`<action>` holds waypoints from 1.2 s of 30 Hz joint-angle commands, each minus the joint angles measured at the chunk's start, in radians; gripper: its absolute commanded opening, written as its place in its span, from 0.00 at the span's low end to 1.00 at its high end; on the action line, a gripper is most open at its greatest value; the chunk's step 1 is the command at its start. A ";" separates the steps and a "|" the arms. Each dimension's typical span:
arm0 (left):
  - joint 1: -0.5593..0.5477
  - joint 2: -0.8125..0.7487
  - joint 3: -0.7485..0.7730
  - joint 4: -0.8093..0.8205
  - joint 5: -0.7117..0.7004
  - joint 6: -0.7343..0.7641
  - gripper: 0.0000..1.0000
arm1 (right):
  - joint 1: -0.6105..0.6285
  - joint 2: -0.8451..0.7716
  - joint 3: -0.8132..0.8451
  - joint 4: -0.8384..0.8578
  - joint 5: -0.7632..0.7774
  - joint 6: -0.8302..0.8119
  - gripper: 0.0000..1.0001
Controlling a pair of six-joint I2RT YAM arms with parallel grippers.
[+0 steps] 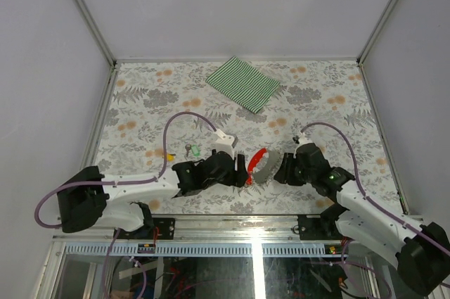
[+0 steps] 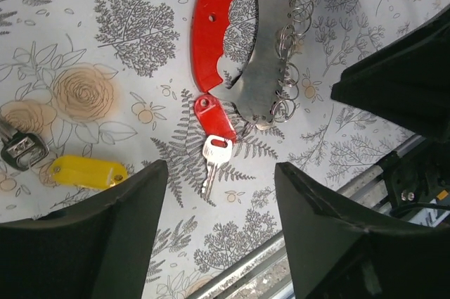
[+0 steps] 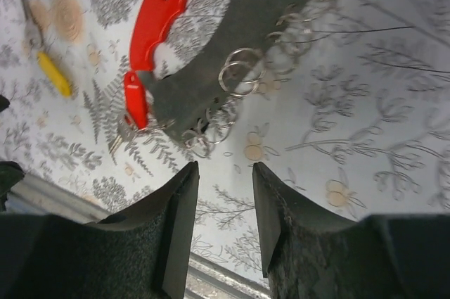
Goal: Put the keys on the keyring
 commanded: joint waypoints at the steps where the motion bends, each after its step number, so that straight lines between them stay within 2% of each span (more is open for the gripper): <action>1: -0.029 0.080 0.089 0.054 -0.003 0.050 0.62 | 0.007 -0.110 0.095 -0.129 0.245 0.038 0.43; 5: -0.081 0.203 0.197 0.059 -0.022 0.079 0.60 | 0.007 -0.290 0.174 -0.230 0.384 0.050 0.42; 9: -0.101 0.318 0.284 0.075 -0.011 0.094 0.56 | 0.006 -0.389 0.271 -0.327 0.428 0.013 0.42; 17: -0.115 0.488 0.440 -0.026 -0.020 0.118 0.49 | 0.006 -0.432 0.319 -0.393 0.414 0.003 0.42; 36: -0.114 0.562 0.462 -0.083 -0.025 0.142 0.44 | 0.006 -0.404 0.283 -0.360 0.355 0.000 0.42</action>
